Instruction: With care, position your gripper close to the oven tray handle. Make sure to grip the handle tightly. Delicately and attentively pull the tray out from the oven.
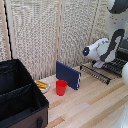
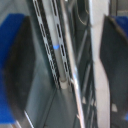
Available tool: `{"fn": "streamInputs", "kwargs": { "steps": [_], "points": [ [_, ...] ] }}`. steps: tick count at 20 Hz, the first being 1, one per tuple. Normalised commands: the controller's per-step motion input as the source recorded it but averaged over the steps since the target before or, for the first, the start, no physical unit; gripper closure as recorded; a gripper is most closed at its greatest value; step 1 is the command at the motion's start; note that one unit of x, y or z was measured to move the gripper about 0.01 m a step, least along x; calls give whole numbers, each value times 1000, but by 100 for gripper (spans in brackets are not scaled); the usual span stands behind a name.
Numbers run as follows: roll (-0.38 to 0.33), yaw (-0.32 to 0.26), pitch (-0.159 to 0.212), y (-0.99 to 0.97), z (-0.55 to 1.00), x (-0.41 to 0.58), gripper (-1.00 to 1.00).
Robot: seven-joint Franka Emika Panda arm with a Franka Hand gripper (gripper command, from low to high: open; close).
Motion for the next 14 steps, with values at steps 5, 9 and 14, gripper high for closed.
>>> {"fn": "streamInputs", "kwargs": {
  "steps": [5, 9, 14],
  "points": [
    [33, 327, 41, -246, 0, 0, 100],
    [106, 320, 51, -143, 0, 0, 100],
    [99, 268, 55, -3, 30, 34, 100]
  ]
}}
